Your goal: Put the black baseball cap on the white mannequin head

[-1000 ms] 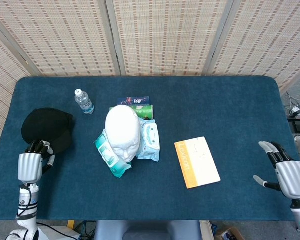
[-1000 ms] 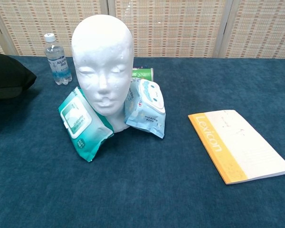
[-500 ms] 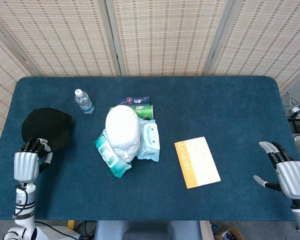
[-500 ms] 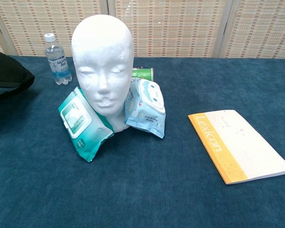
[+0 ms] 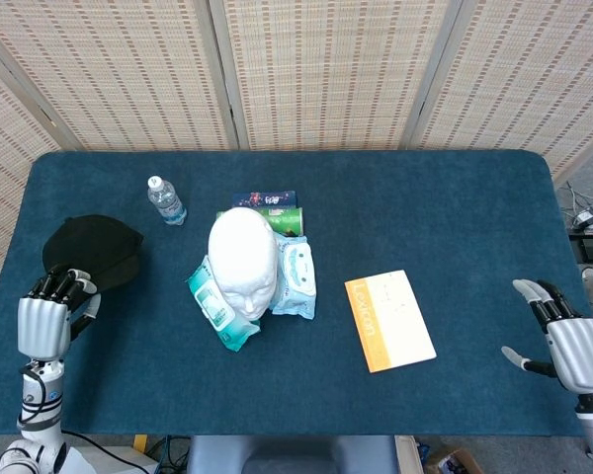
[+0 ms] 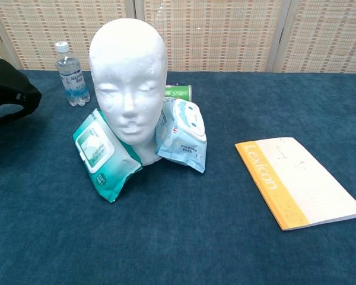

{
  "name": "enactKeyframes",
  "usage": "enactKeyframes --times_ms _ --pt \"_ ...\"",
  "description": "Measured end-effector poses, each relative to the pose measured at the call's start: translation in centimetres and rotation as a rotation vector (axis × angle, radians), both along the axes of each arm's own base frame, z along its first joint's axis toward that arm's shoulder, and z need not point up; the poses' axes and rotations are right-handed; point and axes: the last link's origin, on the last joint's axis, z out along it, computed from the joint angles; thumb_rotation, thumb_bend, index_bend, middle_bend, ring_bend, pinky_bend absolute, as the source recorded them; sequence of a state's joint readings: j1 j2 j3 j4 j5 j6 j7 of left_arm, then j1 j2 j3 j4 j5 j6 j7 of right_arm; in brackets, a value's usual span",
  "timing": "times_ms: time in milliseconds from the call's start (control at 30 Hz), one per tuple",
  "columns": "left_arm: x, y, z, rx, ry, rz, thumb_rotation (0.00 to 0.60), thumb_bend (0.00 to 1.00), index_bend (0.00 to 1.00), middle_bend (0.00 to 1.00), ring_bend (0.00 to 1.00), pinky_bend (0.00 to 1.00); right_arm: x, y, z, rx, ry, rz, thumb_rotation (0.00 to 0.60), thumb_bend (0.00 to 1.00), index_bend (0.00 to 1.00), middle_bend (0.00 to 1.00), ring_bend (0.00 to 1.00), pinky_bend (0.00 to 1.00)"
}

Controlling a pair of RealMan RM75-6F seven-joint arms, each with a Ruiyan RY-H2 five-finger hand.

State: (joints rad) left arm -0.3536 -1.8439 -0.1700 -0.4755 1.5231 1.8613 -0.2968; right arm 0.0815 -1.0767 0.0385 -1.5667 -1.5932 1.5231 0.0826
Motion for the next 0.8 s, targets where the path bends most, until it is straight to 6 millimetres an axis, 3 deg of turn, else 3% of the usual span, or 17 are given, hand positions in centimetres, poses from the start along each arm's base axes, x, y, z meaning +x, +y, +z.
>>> enactKeyframes --times_ms 800 --pt "4.9 2.3 2.5 0.103 0.11 -0.226 0.6 0.4 0.81 0.52 0.33 0.56 0.0 0.0 0.1 -0.002 -0.001 -0.002 0.6 0.0 0.04 0.18 0.12 0.46"
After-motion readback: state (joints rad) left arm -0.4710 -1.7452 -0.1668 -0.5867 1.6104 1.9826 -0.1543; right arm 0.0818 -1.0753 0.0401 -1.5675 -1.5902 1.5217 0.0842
